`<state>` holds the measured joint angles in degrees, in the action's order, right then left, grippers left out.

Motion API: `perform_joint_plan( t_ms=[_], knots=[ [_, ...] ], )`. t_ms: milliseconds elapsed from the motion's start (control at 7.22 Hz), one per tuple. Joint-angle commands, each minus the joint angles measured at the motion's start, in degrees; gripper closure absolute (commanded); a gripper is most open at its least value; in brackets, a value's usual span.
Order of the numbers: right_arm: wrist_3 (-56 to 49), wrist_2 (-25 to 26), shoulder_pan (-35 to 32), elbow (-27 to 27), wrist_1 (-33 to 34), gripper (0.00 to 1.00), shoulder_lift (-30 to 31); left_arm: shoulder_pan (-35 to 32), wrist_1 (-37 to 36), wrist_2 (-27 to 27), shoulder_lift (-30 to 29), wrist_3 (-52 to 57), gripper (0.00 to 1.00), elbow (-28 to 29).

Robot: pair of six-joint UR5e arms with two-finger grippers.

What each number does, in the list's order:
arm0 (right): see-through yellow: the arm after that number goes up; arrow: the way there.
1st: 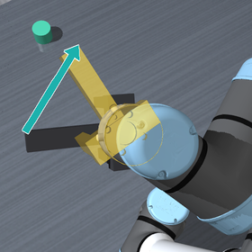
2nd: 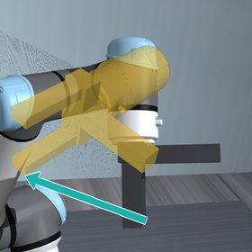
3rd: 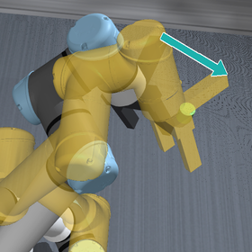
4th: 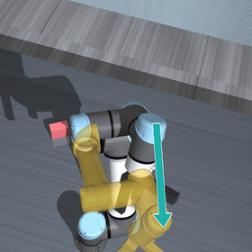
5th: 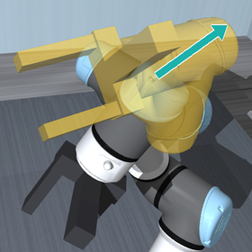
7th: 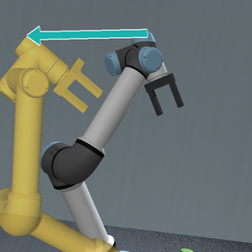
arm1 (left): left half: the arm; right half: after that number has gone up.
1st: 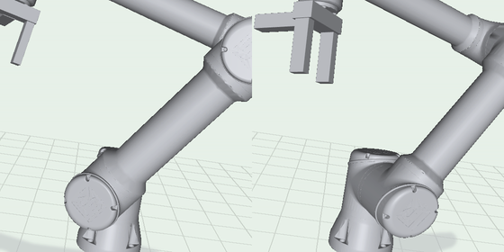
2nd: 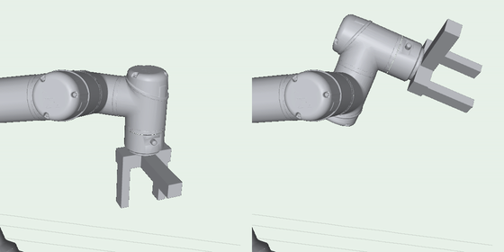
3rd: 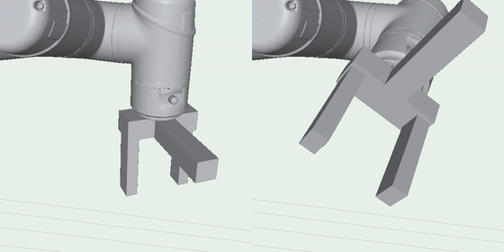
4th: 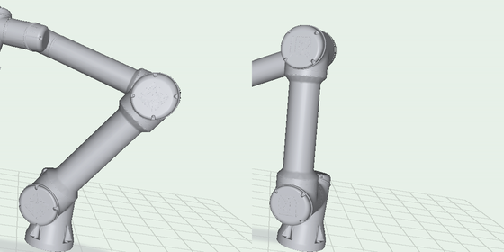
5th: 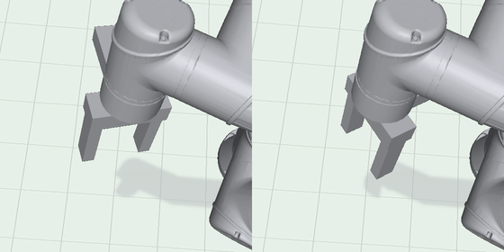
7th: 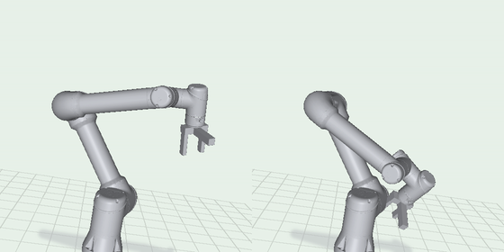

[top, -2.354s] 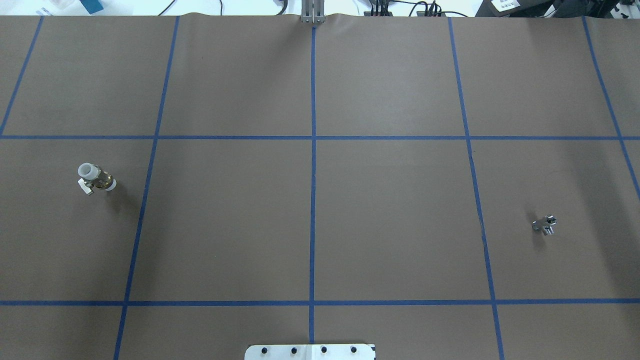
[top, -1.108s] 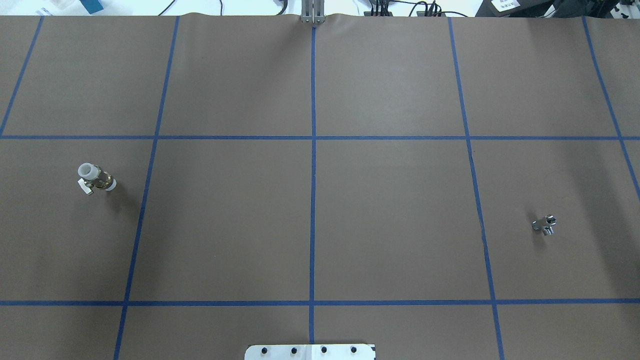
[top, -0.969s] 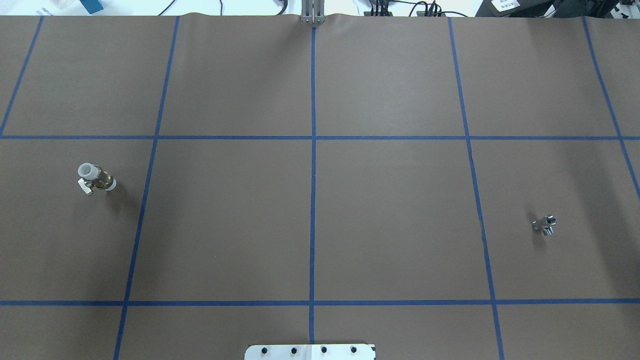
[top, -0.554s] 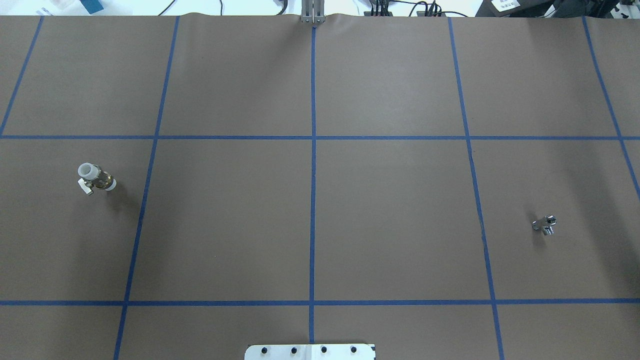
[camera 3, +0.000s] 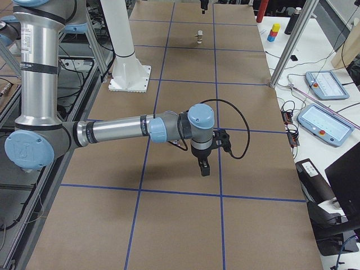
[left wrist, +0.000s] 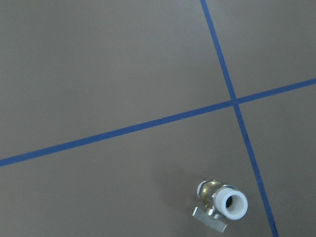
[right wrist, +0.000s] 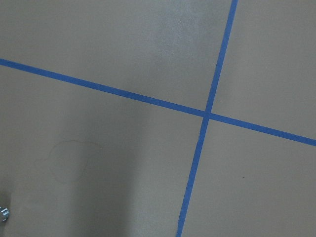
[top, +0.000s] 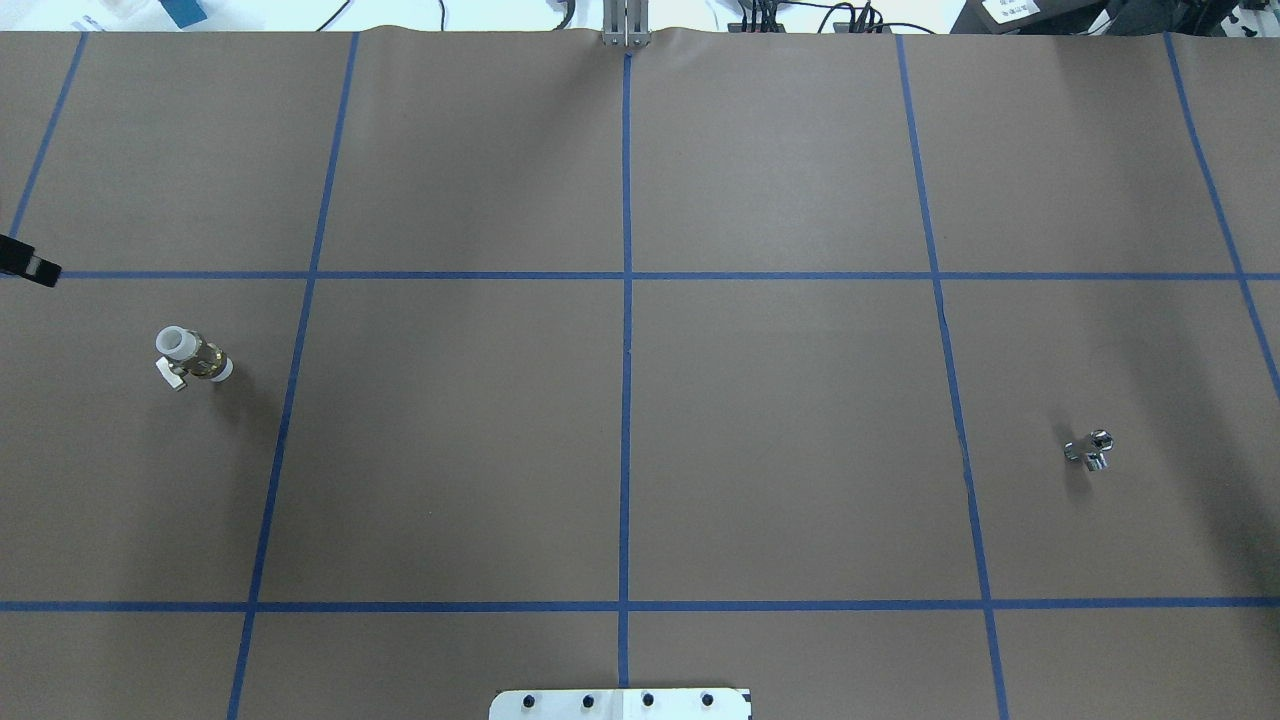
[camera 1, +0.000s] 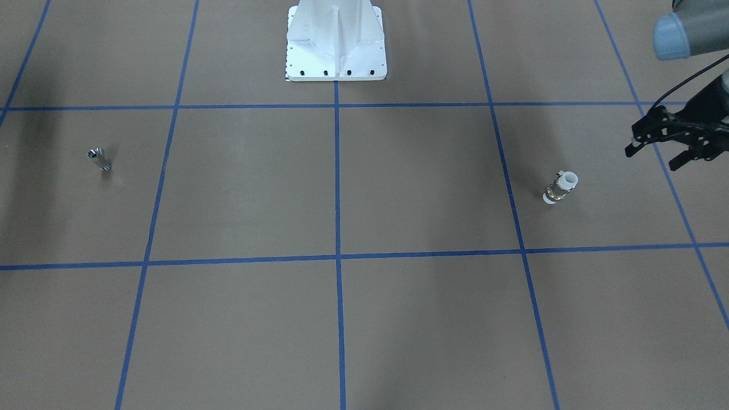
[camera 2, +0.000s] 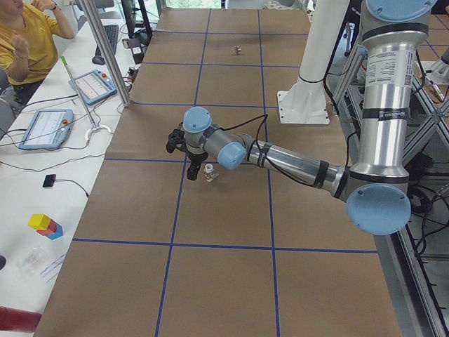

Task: Assemble PPR valve and pipe with both arms
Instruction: 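Lower the left gripper onto the brass-and-white valve and grasp it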

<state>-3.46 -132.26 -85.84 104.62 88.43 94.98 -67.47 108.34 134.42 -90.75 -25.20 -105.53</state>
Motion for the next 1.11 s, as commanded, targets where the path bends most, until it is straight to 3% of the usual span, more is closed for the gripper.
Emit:
perform_joint_plan(
  t_ms=[0, 277, 969],
  knots=[
    [0.1, -0.2, 0.1, -0.1, 0.0, 0.00, -0.2, 9.1, -0.2, -6.1, -0.9, -6.1, 0.00, 0.3],
    [0.0, -0.2, 0.1, -0.2, 0.0, 0.00, -0.2, 14.2, -1.5, -10.7, -3.7, -7.1, 0.00, 1.8],
    [0.0, 0.0, 0.3, -0.9, 0.1, 0.00, -0.2, 16.6, -1.7, -11.8, -5.2, -9.0, 0.00, 5.7]
  ],
)
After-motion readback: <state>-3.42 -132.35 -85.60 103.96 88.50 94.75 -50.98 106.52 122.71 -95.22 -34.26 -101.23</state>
